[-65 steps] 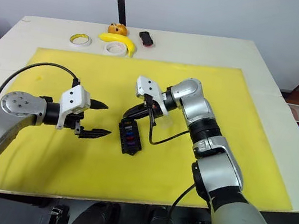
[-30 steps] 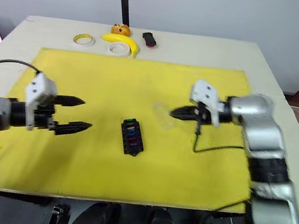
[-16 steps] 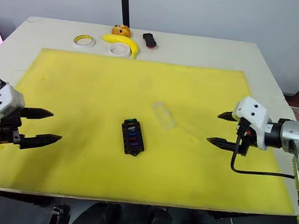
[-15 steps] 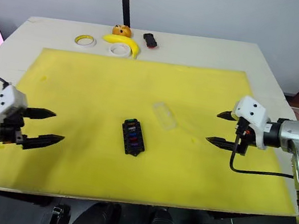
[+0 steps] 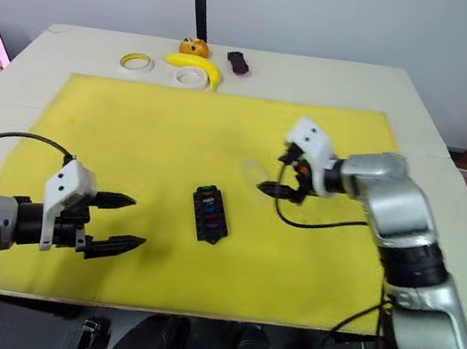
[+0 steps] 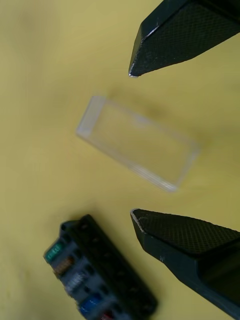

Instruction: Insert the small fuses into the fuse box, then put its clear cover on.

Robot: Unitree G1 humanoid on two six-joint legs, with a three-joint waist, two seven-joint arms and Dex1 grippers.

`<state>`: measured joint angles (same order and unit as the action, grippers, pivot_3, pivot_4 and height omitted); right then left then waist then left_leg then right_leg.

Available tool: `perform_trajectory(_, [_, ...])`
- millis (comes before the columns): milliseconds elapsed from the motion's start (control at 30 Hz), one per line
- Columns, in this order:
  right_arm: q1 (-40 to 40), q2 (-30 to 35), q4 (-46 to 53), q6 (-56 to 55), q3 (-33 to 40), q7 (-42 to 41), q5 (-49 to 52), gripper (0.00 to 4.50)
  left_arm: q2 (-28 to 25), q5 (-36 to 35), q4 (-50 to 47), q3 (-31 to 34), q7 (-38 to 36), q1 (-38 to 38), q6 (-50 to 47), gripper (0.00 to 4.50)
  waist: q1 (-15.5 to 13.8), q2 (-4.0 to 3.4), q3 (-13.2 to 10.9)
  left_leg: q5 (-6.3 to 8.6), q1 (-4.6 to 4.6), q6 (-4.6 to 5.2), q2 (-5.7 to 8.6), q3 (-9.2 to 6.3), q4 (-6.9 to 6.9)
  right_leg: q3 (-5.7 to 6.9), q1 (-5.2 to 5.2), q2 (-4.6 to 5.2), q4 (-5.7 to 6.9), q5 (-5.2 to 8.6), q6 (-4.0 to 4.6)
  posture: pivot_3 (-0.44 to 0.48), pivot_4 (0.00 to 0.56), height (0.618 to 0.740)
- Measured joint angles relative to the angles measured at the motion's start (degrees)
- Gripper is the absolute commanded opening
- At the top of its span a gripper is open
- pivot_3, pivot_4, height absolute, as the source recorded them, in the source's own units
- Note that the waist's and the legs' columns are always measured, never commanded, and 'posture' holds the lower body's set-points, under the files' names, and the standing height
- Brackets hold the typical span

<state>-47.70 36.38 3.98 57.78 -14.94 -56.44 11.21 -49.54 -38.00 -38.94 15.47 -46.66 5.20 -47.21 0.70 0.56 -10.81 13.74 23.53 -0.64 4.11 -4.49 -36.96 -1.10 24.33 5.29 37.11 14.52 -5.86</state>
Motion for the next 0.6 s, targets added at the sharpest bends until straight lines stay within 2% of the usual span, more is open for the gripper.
perform_trajectory(133, [-3.2, -3.9, -0.2, 7.8, -3.8, 6.0, -1.1, 4.45, 0.0, 0.5, -0.5, -0.6, 1.4, 0.7, 0.1, 4.50, -0.4, 0.01, 0.0, 0.01, 0.02, 0.01, 0.07, -0.05, -0.02, 0.07, -0.02, 0.06, -0.02, 0.00, 0.00, 0.000, 0.150, 0.740])
perform_trajectory(367, [-3.0, -4.2, -5.1, 7.9, -5.0, 12.1, -3.3, 4.45, 0.6, 1.9, -0.6, -6.4, 3.2, -2.5, 0.7, 4.50, 0.3, 0.03, 0.0, 0.01, 0.02, 0.01, 0.05, -0.02, 0.04, 0.04, 0.05, -0.01, 0.01, -0.08, -0.14, 0.000, 0.150, 0.740])
perform_trajectory(600, [-1.7, -8.2, -7.3, 9.5, -3.5, 16.0, -2.9, 4.45, 0.9, 3.6, -0.5, -9.4, 3.9, -4.6, 1.8, 4.50, 0.3, 0.02, 0.0, -0.01, 0.00, -0.02, 0.01, -0.01, 0.06, 0.03, 0.06, -0.13, 0.05, -0.10, -0.11, 0.000, 0.150, 0.740])
